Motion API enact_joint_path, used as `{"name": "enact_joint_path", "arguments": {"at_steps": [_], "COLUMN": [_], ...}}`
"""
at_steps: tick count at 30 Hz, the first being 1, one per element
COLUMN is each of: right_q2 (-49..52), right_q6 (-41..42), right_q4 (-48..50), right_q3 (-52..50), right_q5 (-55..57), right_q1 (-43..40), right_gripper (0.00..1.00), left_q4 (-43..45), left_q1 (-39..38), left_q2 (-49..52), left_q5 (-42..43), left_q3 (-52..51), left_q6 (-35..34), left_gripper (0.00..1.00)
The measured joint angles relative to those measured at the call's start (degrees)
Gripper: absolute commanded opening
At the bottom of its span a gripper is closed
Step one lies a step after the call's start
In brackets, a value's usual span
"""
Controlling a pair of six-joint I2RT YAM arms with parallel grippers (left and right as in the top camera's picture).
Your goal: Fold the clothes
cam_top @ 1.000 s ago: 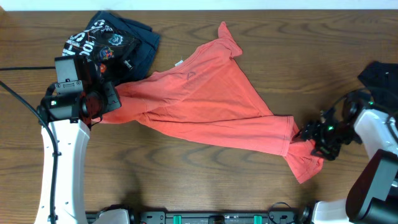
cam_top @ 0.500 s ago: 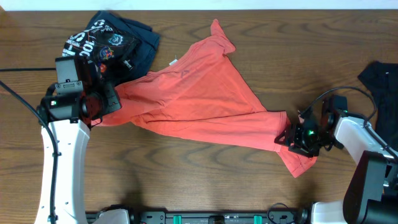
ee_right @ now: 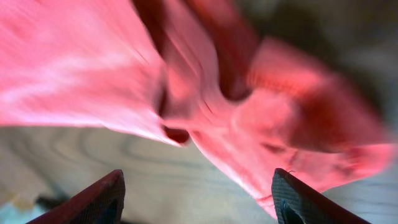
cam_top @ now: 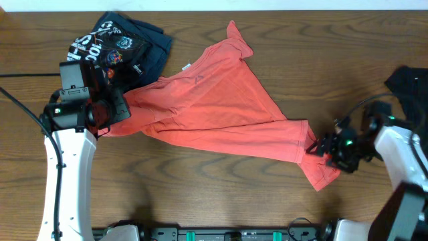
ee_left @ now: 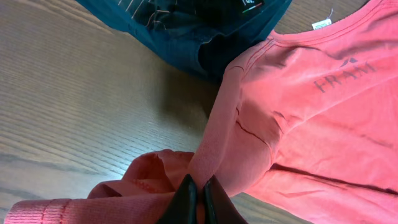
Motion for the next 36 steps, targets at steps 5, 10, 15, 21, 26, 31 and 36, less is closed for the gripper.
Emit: {"name": "enact_joint_path", "arguments": {"at_steps": [5,10,15,21,26,31,36], "right_q2": [-5.7,-5.6,-5.1,-5.0,-5.0,-5.0,-5.0], "right_q6": [0.4,2.8,7.1,9.4,10.4,12.5,14.6], "right_q4": [0.3,6.2,14.8,19.4,25.7,32.4,37.3], "right_q3": [1.7,-2.4,-10.4,-16.1,-18.4,-19.9,-21.6], "right_q5": [-0.5,-0.9,-1.5,-3.7,-4.7,-5.2,-5.7], "right_q1": [0.1,4.7,8.3,10.1,10.3,10.3,10.3], "right_gripper": [0.73,0.7,0.66,0.66,0.65,0.59,0.48], "left_q4": [0.0,0.0,0.0,0.0,0.0,0.0,0.0], "left_q1": [0.0,0.0,0.0,0.0,0.0,0.0,0.0], "left_q2": [0.0,0.0,0.0,0.0,0.0,0.0,0.0], "left_q5": [0.0,0.0,0.0,0.0,0.0,0.0,0.0], "left_q3": [0.0,0.0,0.0,0.0,0.0,0.0,0.0], "left_q6": [0.0,0.0,0.0,0.0,0.0,0.0,0.0], "left_gripper": [0.06,0.06,0.06,0.06,0.06,0.06,0.06]}}
